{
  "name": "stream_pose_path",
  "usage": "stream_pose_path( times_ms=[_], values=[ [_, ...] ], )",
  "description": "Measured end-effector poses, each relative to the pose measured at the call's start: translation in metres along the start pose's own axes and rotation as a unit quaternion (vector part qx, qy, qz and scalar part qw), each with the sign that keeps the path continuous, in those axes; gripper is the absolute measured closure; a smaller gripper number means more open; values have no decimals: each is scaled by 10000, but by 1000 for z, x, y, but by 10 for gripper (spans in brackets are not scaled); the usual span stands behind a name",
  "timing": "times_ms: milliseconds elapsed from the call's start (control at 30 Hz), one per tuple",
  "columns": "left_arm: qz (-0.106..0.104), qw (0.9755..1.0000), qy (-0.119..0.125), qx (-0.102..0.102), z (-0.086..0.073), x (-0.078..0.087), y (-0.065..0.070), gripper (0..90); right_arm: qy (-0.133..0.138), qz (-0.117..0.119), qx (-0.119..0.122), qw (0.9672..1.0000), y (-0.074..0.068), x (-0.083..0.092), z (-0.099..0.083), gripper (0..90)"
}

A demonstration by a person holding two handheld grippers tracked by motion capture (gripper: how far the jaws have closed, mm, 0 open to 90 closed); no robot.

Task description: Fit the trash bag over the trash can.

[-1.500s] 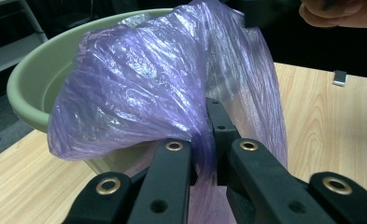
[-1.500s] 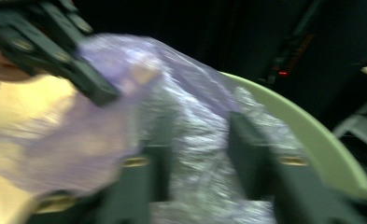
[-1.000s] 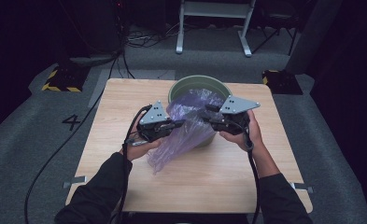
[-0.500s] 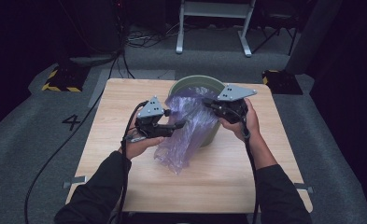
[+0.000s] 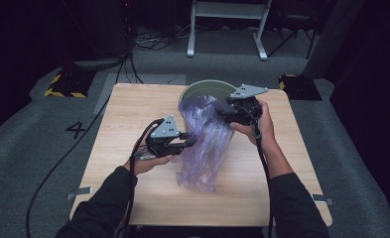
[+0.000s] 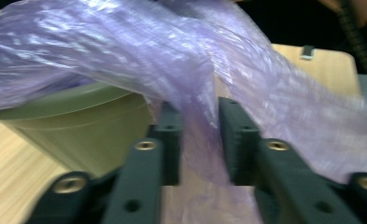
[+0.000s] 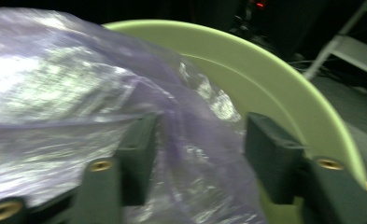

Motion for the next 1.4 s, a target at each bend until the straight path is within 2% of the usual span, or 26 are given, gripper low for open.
stream_pose_path(
  times_ms=[67, 167, 333, 367, 400, 433, 467, 533, 600, 633, 667, 700, 767, 800, 867, 967, 1067, 1100, 1167, 1200, 1233, 1267, 1300, 1333, 1367, 1400],
  values=[
    [41, 10000, 10, -36, 0, 0, 0, 825, 80, 103, -5, 9999, 0, 4, 0, 366],
    [113, 9999, 119, 13, 1, 1, 0, 875, 328, 232, 187, 9990, -3, 23, -2, 284],
    [130, 9998, 142, 19, 2, 2, -1, 884, 589, 196, 439, 9971, -3, 45, -8, 252],
    [105, 9998, 154, 27, 2, 2, -2, 884, 753, 475, 507, 9947, -5, 54, -13, 263],
    [105, 9998, 154, 27, 2, 2, -2, 884, 753, 475, 507, 9947, -5, 54, -13, 263],
    [83, 9998, 181, 65, 2, 1, -2, 884, 704, 612, 711, 9931, -11, 58, -18, 256],
    [83, 9998, 181, 65, 2, 1, -2, 884, 704, 612, 711, 9931, -11, 58, -18, 256],
    [84, 9996, 249, 48, 4, 1, -2, 884, 629, 678, 993, 9908, -19, 57, -21, 331],
    [57, 9996, 282, 27, 4, 1, -2, 884, 695, 827, 1176, 9872, -23, 56, -24, 507],
    [56, 9996, 293, 13, 4, 2, -1, 884, 695, 827, 1176, 9872, -23, 56, -24, 507],
    [46, 9995, 309, 16, 5, 2, -2, 882, 781, 942, 1234, 9848, -25, 55, -26, 619],
    [46, 9995, 309, 16, 5, 2, -2, 880, 781, 942, 1234, 9848, -25, 55, -26, 619],
    [40, 9994, 332, 35, 5, 3, -3, 874, 790, 940, 1306, 9838, -24, 53, -27, 727],
    [36, 9994, 353, 53, 5, 4, -3, 874, 790, 940, 1306, 9838, -24, 53, -27, 727],
    [43, 9993, 367, 56, 4, 5, -4, 873, 844, 1018, 1287, 9828, -23, 54, -27, 782],
    [72, 9993, 364, 83, 4, 6, -4, 873, 965, 945, 1234, 9831, -22, 55, -27, 889],
    [89, 9993, 361, 70, 4, 7, -4, 866, 976, 933, 1233, 9831, -21, 55, -26, 900],
    [106, 9991, 395, 87, 5, 8, -6, 860, 983, 841, 1184, 9845, -19, 54, -24, 900],
    [179, 9989, 412, 137, 5, 10, -8, 823, 1054, 817, 946, 9865, -15, 51, -22, 900],
    [179, 9989, 412, 137, 5, 10, -8, 796, 1054, 817, 946, 9865, -15, 51, -22, 900],
    [177, 9986, 451, 228, 5, 12, -10, 796, 1086, 787, 814, 9876, -12, 50, -21, 900],
    [242, 9978, 505, 359, 4, 14, -14, 718, 1118, 715, 533, 9897, -5, 46, -19, 900],
    [242, 9978, 505, 359, 4, 14, -14, 684, 1118, 715, 533, 9897, -5, 46, -19, 900],
    [276, 9968, 585, 473, 3, 17, -16, 649, 1129, 680, 149, 9912, 4, 41, -17, 900],
    [276, 9965, 600, 520, 3, 18, -17, 614, 1116, 654, -13, 9916, 9, 38, -17, 900],
    [276, 9965, 600, 520, 3, 18, -17, 588, 1116, 654, -13, 9916, 9, 38, -17, 900]
  ],
)
Point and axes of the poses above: each handheld gripper's, and its own axes: x roughly backward along the jaws, z roughly out of its top, y roughly to its right, the point moved 1 cm from there along -x, roughly forward along the jaws, and after that the axes turned 15 degrees about -z, right-handed, at the moved point
